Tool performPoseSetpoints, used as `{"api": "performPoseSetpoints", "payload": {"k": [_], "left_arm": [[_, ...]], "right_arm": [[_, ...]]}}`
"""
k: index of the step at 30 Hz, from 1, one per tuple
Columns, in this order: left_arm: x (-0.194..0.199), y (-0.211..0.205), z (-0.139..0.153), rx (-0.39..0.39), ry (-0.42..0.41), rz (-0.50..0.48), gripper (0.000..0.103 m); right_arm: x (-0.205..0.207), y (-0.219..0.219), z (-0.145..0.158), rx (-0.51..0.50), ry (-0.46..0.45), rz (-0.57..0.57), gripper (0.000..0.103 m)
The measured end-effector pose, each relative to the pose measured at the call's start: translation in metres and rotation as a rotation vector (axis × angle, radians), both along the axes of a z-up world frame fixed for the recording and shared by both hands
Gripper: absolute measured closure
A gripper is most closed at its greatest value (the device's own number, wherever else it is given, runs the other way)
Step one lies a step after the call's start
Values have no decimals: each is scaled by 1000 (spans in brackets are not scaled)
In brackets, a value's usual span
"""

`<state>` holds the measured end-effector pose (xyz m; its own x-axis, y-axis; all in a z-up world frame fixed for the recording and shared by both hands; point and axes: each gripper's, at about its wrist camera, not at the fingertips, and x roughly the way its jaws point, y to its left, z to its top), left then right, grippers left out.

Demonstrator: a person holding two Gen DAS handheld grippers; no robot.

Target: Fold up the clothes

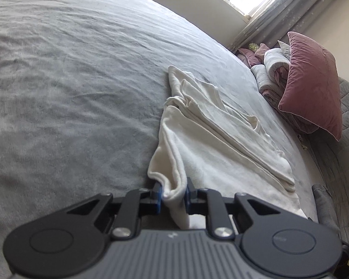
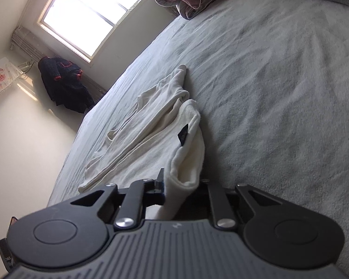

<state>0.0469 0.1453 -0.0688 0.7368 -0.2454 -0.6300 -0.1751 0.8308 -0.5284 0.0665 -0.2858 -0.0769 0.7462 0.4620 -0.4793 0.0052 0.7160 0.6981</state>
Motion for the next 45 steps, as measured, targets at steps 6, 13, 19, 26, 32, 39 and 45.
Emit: {"api": "performPoseSetpoints", "payload": {"k": [6,13,19,26,32,39,45], "left_arm": [[-3,-8,2,49,-14,-10,86],[-6,-4,2,14,-18,-10,94],[-13,14,9,-143,5,6,95],[-39,24,12,-198,39,-21,95],[-72,30,17,-234,83,-81,95],[-100,24,13,-197,136,-151,95],[-96,16,10,-110,136,-208,84]], "right_arm": [[4,3,0,-23,2,8,88],[6,8,6,-71,4,31,94],[3,5,14,-20,13,24,96],[-12,-5,16,75,90,39,97],[-40,-21,23,118,135,72,97],[-65,-25,27,92,159,107,97],[-59,-18,25,-16,165,125,79]]}}
